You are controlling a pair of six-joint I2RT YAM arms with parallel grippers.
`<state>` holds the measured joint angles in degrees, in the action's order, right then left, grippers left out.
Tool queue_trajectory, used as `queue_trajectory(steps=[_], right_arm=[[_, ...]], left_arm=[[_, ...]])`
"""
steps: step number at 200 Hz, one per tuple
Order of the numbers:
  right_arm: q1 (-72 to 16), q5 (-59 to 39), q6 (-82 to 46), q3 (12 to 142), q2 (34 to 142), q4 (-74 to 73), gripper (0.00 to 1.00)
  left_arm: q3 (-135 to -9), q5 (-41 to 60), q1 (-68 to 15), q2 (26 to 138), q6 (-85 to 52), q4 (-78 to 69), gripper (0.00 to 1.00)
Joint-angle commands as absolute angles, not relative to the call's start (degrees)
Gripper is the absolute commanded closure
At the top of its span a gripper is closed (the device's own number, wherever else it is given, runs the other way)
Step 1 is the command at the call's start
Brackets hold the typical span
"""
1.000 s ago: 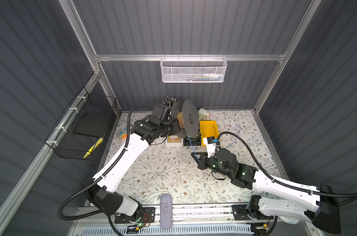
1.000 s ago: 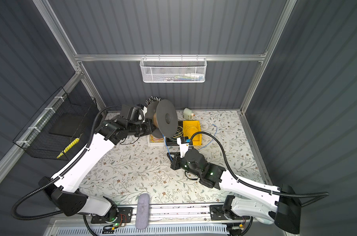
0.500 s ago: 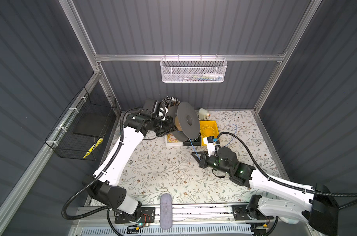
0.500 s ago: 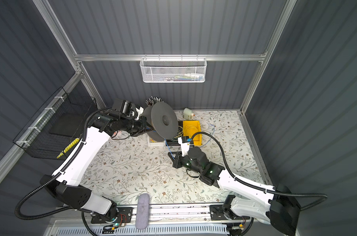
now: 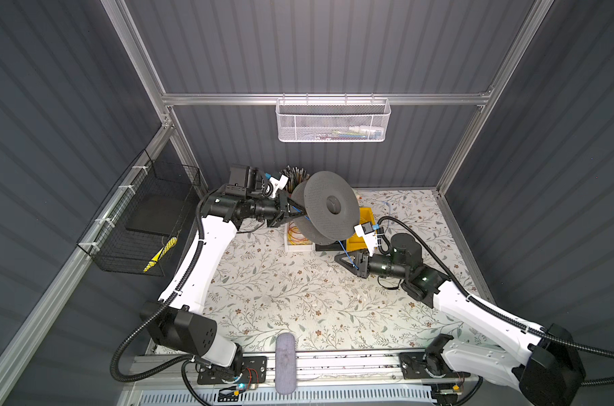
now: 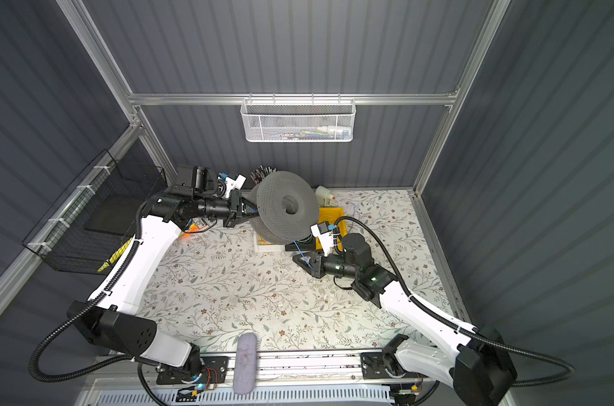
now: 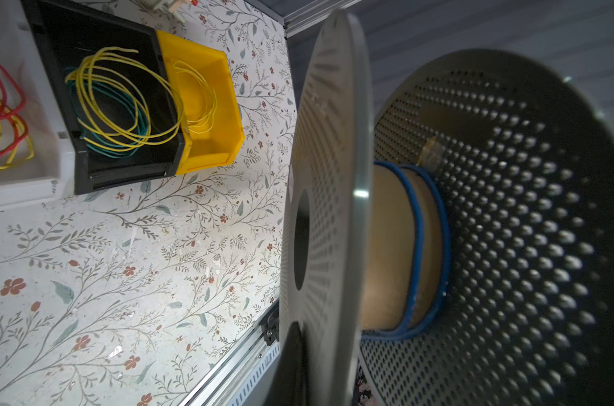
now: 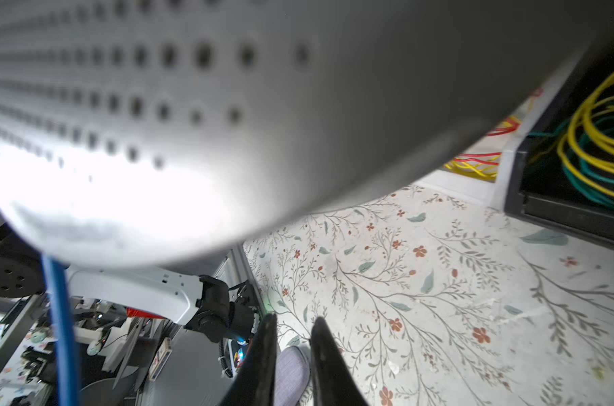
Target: Wrap the cables
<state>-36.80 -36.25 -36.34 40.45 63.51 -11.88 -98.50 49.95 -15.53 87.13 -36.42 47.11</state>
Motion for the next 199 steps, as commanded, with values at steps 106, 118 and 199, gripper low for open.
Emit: queue_trajectory(steps=[106,118,199], right_arm=[[-38.79,-35.17,-23.51,41.31,59.86,31.22,0.44],[-38.1,-28.45,-22.84,42.88,60.65,36.9,0.45],[-36.48,-26.03,-29.25,45.46,67.1,37.54,0.29]], left_arm=[[-111.1,43.14,-7.29,86.98,-32.51,38.27,1.0],[-112.93,40.25,-7.29,87.43,-30.85,41.38,1.0],[-110.95,41.81,-7.38,83.88,-27.63,36.85,1.0]])
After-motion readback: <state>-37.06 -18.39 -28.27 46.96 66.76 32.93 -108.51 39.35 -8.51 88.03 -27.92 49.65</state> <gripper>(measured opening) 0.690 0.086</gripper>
